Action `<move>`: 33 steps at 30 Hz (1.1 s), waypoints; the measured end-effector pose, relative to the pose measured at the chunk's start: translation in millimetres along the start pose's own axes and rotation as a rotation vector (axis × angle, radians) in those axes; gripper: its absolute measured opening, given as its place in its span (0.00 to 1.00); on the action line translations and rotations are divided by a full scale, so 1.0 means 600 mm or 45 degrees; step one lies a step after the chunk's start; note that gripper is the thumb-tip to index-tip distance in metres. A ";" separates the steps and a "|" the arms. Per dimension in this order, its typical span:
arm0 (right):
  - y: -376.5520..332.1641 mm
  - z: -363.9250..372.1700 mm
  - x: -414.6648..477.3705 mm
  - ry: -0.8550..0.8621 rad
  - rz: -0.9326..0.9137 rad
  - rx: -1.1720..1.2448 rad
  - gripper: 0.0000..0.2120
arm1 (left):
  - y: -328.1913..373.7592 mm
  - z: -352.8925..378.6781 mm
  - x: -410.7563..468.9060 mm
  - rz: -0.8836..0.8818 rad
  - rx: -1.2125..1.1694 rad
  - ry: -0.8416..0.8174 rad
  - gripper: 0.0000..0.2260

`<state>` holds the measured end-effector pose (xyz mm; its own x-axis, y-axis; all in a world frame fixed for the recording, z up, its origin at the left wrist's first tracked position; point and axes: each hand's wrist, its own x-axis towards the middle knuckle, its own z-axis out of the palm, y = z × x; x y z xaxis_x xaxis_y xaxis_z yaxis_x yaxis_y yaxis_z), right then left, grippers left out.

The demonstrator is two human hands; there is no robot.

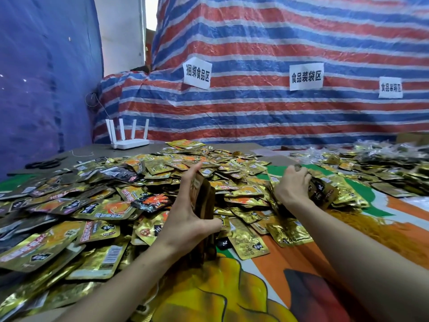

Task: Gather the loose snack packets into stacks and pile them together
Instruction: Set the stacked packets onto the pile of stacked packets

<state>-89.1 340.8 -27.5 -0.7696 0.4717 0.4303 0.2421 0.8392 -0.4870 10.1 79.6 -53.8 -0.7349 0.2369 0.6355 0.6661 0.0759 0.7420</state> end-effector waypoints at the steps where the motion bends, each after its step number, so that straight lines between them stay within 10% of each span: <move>1: 0.001 0.000 -0.004 -0.034 -0.023 -0.032 0.13 | 0.003 0.001 -0.001 -0.019 -0.015 -0.013 0.47; 12: -0.037 -0.015 -0.051 0.048 -0.419 0.225 0.07 | 0.003 -0.005 -0.004 -0.063 0.054 0.030 0.42; 19: -0.086 -0.032 -0.117 -0.498 -0.874 0.060 0.22 | 0.001 0.006 -0.009 0.040 0.002 -0.033 0.46; 26: 0.008 -0.152 -0.111 -0.502 -0.555 -0.259 0.05 | 0.003 -0.006 -0.007 0.010 0.002 0.033 0.44; 33: 0.137 -0.243 -0.111 -0.808 -0.157 -0.781 0.13 | -0.007 -0.018 -0.001 -0.068 -0.179 0.174 0.44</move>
<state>68.3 417.8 14.8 -0.9493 0.2825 -0.1378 0.2694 0.9571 0.1062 6.2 68.5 -55.2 -0.7855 0.1021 0.6103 0.6084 -0.0532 0.7919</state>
